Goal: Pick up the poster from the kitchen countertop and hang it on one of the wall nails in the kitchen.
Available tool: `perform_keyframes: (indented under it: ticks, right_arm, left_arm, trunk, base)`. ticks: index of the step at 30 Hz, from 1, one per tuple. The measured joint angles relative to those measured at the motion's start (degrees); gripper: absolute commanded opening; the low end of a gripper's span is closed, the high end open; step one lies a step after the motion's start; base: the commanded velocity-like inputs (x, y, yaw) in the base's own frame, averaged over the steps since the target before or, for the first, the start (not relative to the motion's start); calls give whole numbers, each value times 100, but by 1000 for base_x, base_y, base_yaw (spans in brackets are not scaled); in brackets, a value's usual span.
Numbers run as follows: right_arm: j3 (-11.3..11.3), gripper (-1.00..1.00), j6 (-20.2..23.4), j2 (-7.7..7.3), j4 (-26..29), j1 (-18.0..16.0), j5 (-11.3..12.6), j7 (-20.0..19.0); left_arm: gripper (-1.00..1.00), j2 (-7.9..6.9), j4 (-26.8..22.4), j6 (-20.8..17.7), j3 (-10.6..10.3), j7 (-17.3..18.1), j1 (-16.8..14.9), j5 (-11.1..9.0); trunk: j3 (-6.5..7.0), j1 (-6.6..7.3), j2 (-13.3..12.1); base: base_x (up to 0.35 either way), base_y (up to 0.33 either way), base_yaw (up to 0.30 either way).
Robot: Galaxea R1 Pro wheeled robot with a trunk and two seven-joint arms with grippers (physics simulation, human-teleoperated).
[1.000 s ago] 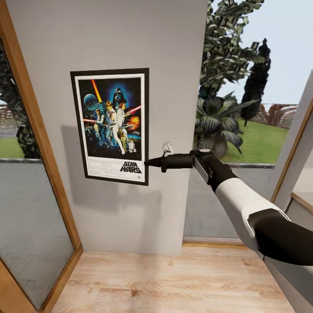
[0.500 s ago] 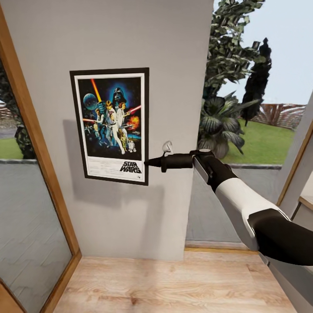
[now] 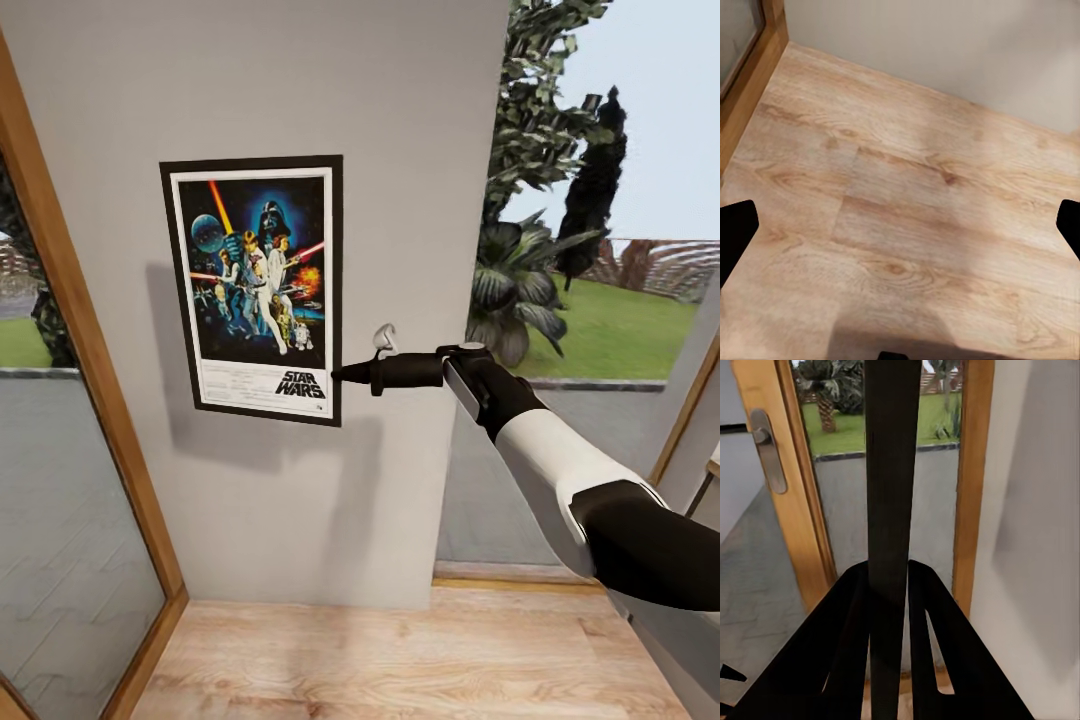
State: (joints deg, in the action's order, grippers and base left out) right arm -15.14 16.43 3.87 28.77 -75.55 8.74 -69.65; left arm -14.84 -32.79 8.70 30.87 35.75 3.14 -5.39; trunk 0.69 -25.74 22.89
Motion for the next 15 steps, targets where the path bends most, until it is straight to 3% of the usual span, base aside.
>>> perform_keyframes:
  ticks: [9, 15]
  right_arm:
    - [0, -100, 5, 0, 6, 0, 0, 0]
    - [0, -100, 0, 2, 8, 0, 0, 0]
  left_arm:
    - [100, -1, 1, 0, 3, -1, 0, -1]
    - [100, -1, 1, 0, 4, 1, 0, -1]
  trunk:
    - [0, -2, 0]
    - [0, -1, 0]
  base:
    - [52, 25, 0]
    - [154, 1, 0]
